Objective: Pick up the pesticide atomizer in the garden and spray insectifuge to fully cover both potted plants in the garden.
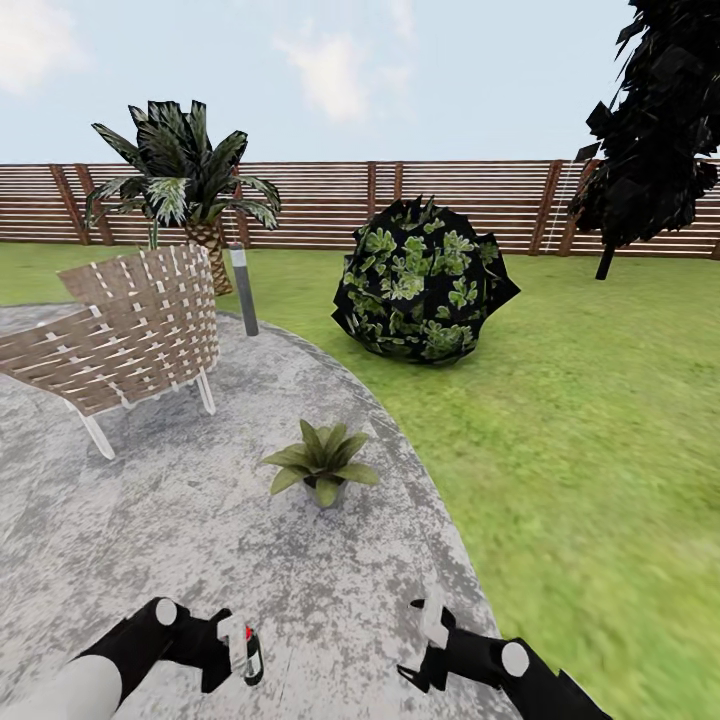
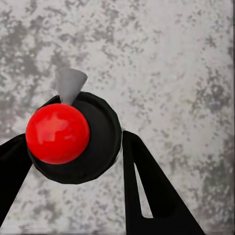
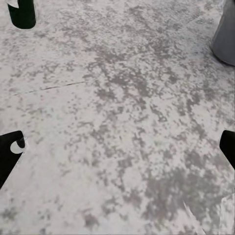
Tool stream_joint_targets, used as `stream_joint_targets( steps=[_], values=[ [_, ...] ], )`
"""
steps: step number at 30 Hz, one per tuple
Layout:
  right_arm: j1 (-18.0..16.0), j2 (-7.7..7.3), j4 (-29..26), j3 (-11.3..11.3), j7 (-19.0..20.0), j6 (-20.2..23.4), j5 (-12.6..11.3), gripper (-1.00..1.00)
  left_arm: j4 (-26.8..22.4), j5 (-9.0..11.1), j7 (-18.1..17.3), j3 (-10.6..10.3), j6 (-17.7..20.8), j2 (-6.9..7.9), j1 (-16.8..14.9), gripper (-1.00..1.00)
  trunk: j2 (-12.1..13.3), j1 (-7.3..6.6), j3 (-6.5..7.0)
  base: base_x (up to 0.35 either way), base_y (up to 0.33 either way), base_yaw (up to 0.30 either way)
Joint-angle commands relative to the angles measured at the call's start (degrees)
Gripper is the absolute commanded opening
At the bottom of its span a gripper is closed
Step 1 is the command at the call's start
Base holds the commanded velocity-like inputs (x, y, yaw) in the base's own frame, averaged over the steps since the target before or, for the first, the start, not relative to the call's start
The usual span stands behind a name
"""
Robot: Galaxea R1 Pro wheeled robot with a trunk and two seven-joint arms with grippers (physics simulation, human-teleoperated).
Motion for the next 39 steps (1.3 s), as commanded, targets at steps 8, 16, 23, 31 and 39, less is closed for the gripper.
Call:
stream_joint_targets(
  steps=[8,16,23,31,39],
  values=[
    [0.0,2.82,-1.3,0.2,3.6,-0.4,1.0,-1.00,-0.1,-7.5,-0.4,0.2,0.1,-3.48,0.1,-1.00,0.0,-0.01,-0.05,0.000,0.000,0.000],
    [0.0,6.60,-2.3,0.3,3.7,-0.3,2.5,-1.00,-1.3,-7.9,-0.2,0.1,0.0,-8.38,0.0,-1.00,0.0,-0.01,-0.05,0.000,0.000,0.000],
    [-0.1,8.02,-3.4,0.3,3.7,-0.3,3.3,-1.00,-2.9,-8.1,-0.2,-0.2,-0.1,-11.45,0.0,-1.00,0.0,-0.01,-0.05,0.000,0.000,0.000],
    [-0.2,8.00,-3.4,0.3,3.7,-0.3,3.4,-1.00,-3.0,-7.2,-0.5,-5.4,-0.5,-12.81,-0.4,-1.00,0.0,-0.01,-0.05,0.000,0.000,0.000],
    [-0.2,8.00,-3.4,0.2,3.7,-0.3,3.4,-1.00,-5.4,-6.6,-0.9,-5.1,-0.9,-13.05,-0.8,-1.00,0.0,-0.01,-0.05,0.000,0.000,0.000]
  ],
)
